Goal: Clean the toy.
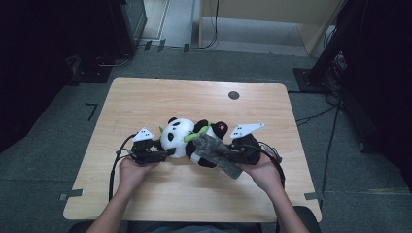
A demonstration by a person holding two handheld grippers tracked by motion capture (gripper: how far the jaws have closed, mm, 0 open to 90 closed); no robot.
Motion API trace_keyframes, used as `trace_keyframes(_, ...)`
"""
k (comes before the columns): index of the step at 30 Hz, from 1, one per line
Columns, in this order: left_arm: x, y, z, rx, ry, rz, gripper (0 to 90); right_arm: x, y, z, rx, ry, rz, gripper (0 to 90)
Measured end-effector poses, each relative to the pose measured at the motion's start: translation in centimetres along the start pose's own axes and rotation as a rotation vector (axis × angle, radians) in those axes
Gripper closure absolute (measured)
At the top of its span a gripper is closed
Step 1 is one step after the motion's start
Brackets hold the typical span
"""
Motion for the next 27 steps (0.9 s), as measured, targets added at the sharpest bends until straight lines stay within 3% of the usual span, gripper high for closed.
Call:
trace_keyframes(6, 0.0, 0.0, 0.0, -0.001, 0.003, 0.000, 33.7, -0.2, 1.2, 0.3, -0.034, -0.016, -0.007, 76.7)
trace_keyframes(12, 0.0, 0.0, 0.0, -0.001, 0.004, 0.002, 33.7, 1.1, 1.7, 1.4, -0.054, 0.010, 0.012, 76.7)
trace_keyframes(15, 0.0, 0.0, 0.0, -0.002, 0.006, 0.002, 33.8, 2.4, 1.4, 2.2, -0.050, 0.017, 0.050, 76.7)
trace_keyframes(22, 0.0, 0.0, 0.0, -0.003, 0.006, 0.001, 33.8, 5.9, -0.4, 4.0, -0.035, 0.088, 0.125, 76.7)
trace_keyframes(27, 0.0, 0.0, 0.0, -0.001, 0.006, 0.002, 33.7, 8.9, -3.6, 4.3, 0.029, 0.115, 0.215, 76.7)
Point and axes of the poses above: each handheld gripper's, and its own axes: y roughly backward along the jaws, z roughly out of its top, x roughly to its left, the point moved 4 cm from there along -y, roughly forward along the jaws, and after that the axes turned 6 degrees about z, right-handed, at the moved point
